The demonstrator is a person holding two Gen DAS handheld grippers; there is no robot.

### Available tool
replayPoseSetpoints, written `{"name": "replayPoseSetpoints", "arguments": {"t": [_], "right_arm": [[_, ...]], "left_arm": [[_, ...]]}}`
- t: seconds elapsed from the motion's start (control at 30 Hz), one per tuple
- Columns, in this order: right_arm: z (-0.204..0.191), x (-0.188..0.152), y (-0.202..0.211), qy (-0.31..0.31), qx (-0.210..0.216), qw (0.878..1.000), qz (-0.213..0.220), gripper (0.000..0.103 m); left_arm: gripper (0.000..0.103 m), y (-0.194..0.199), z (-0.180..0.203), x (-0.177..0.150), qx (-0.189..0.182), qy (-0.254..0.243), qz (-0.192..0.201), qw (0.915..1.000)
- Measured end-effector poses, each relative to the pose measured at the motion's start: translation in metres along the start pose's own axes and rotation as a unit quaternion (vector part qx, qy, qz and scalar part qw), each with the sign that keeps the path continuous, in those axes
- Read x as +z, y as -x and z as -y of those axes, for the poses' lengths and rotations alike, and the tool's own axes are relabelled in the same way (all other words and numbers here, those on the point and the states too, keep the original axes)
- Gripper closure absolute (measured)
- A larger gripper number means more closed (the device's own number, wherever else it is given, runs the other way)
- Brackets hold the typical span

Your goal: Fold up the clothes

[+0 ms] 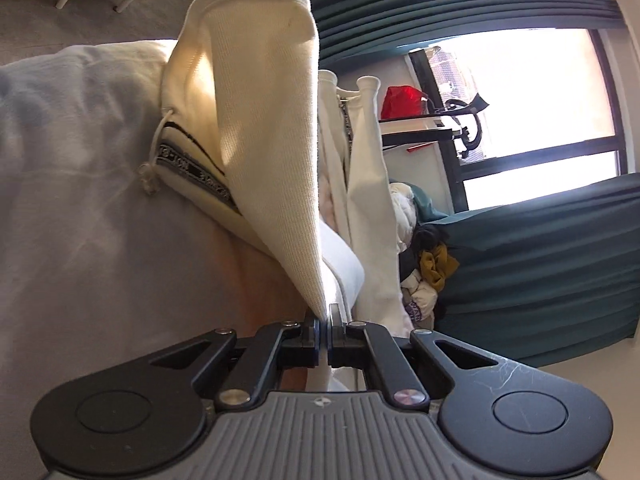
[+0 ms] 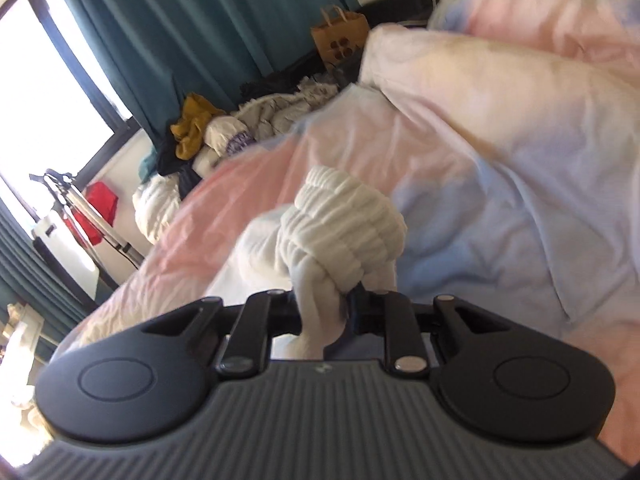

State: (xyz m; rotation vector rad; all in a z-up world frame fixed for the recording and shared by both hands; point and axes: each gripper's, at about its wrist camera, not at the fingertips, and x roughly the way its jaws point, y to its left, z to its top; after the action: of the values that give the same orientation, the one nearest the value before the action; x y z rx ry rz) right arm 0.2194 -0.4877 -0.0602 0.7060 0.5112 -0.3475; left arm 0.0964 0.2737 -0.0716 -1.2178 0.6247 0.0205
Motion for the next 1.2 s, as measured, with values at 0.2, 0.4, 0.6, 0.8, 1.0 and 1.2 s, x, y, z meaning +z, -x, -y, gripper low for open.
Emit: {"name": "replayPoseSetpoints", "arguments": {"t": [0.2, 0.4, 0.6, 0.8, 1.0, 1.2], "right_arm": [[0.02, -0.025, 0.01, -0.022, 0.001, 0.999, -0.037, 0.075], [0.014, -0.018, 0.033, 0.014, 0.001, 0.998, -0.061, 0.067], [0.045, -0.001, 0.068, -0.002, 0.031, 0.998, -0.061, 0.052], [0.046, 0.042, 0.035, 0.009, 0.055, 0.996, -0.072, 0.035], [0.056, 0.08, -0.06, -0.098, 0.105, 0.979, -0.147, 0.035], [0.05, 0.081, -0.108, -0.076, 0.09, 0.972, -0.202, 0.035]], "left_arm": [[0.099, 0.001, -0.003, -0.002, 0.01, -0.003, 0.001, 0.9999], [0.066, 0.029, 0.017, -0.015, -0.005, -0.059, 0.017, 0.9981], [0.045, 0.04, 0.051, -0.042, -0.059, -0.12, -0.005, 0.991], [0.028, -0.029, 0.106, -0.071, -0.096, -0.148, -0.08, 0.9811], [0.028, -0.176, 0.143, -0.073, -0.089, -0.138, -0.162, 0.973], [0.032, -0.317, 0.155, -0.095, -0.026, -0.12, -0.219, 0.9678]]}}
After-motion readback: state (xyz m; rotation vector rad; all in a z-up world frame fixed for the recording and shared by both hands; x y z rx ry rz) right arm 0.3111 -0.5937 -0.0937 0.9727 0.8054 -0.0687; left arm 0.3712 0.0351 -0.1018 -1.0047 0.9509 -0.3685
